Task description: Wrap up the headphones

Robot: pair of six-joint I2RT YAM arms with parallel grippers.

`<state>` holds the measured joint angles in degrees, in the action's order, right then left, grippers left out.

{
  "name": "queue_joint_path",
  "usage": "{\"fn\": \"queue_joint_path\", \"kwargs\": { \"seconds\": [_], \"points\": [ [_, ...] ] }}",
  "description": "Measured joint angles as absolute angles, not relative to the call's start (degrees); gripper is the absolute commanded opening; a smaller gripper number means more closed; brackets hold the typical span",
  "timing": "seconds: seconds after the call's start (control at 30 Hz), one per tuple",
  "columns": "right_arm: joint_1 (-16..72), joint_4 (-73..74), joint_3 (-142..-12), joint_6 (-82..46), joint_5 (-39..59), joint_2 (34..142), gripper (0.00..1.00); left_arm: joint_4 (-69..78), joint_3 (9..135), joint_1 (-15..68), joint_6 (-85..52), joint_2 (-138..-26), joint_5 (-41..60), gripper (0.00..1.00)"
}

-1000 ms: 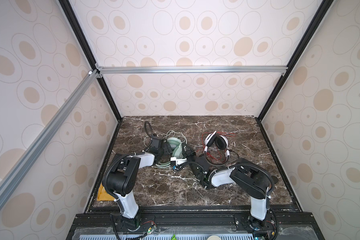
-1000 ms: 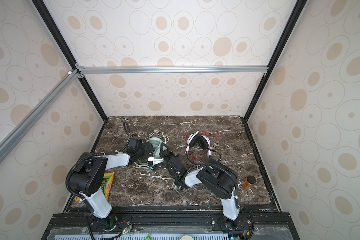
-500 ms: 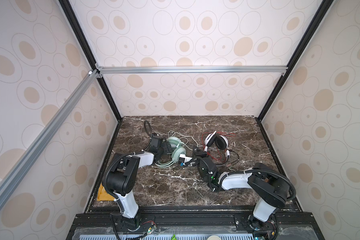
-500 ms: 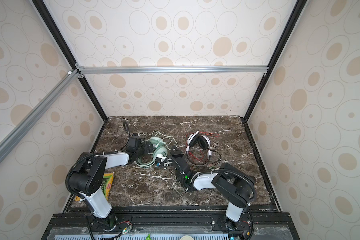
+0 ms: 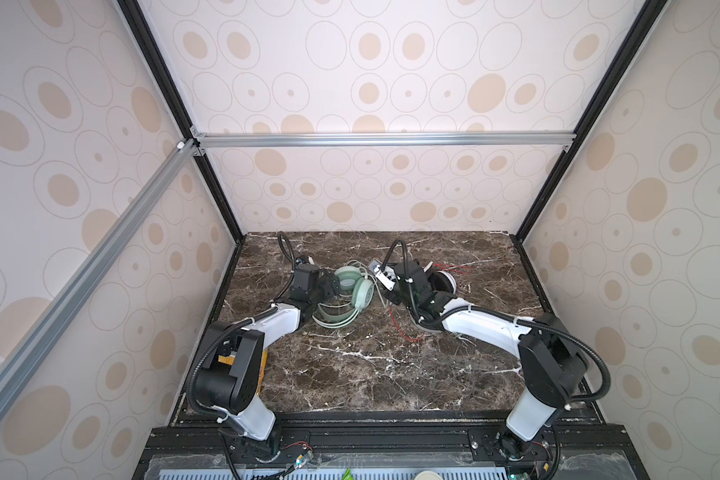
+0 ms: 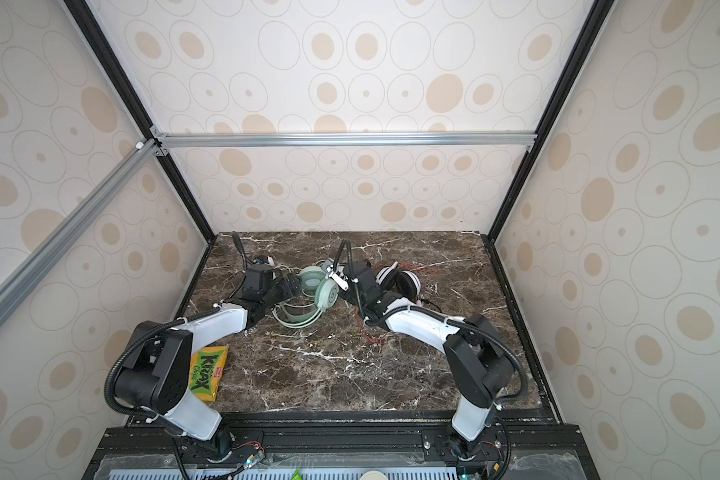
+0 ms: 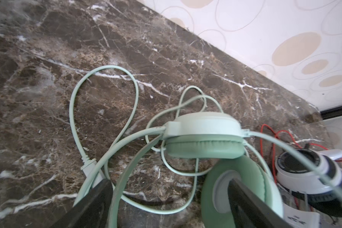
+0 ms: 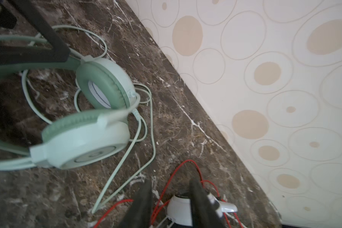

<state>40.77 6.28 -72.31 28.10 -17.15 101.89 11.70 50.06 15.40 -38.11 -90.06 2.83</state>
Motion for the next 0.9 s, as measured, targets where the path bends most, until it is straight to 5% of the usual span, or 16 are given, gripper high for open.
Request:
{"fn": "queue_joint_path", "kwargs": {
  "seconds": [0.2, 0.4, 0.9],
  "points": [
    [38.92, 0.36, -72.60, 18.44, -13.47, 101.75, 0.63, 5.21, 50.09, 15.42, -38.39, -78.72, 3.55, 0.98],
    [34.81, -2.31, -57.95, -3.49, -10.48, 86.98, 0.60, -5.72, 49.60, 15.42, -44.73, -71.90, 7.29, 0.98],
    [33.36, 0.40, -43.20, -22.76, 0.71, 80.71, 0.58, -32.18, 62.08, 16.40, -51.13, -94.98, 6.59, 0.90]
  ]
}}
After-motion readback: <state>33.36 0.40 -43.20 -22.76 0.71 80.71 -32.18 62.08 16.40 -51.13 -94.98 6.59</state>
